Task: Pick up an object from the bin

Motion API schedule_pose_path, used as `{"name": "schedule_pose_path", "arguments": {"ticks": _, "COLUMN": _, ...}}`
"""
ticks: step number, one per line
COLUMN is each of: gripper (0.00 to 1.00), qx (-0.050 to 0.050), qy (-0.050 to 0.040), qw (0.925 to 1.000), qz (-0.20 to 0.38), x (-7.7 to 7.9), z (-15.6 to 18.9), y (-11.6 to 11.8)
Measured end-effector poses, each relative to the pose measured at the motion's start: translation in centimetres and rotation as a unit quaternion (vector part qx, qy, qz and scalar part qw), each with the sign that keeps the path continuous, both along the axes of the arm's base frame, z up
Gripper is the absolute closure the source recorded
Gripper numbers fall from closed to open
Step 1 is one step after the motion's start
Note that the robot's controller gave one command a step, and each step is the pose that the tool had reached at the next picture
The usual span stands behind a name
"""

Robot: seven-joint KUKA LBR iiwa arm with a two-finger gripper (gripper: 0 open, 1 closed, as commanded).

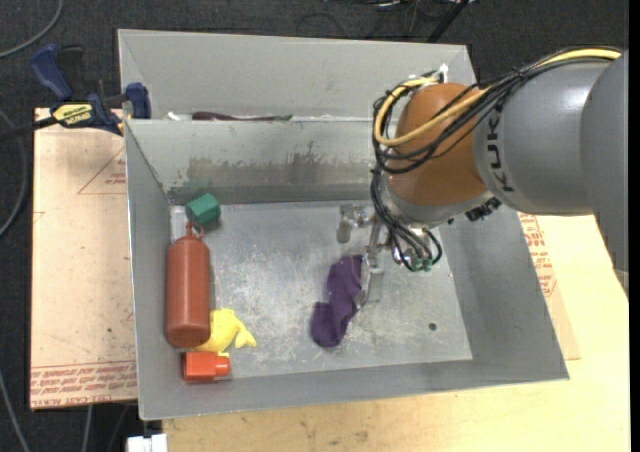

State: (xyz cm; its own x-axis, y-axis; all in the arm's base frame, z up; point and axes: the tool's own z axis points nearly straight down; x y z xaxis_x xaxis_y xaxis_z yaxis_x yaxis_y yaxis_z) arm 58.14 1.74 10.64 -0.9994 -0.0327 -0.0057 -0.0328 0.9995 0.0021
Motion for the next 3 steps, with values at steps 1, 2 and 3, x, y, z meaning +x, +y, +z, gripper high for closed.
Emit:
{"name": "schedule_pose_path", "arguments": {"ticks": 1, "gripper": 1.0, "qx": -0.001, "qy": 0.0002, "qw": 0.9726, "qz": 0.233, "x": -0.1, "z": -2.8, "y": 0.0}}
{"name": "schedule_pose_path", "arguments": {"ticks": 2, "gripper": 1.0, "qx": 0.0, "qy": 0.0001, "qw": 0.9726, "qz": 0.233, "x": -0.1, "z": -2.8, "y": 0.0}}
{"name": "schedule_pose_path", "arguments": {"ticks": 3, "gripper": 1.0, "qx": -0.001, "qy": -0.0019, "qw": 0.9328, "qz": 0.36, "x": 1.6, "z": 14.2, "y": -3.5}}
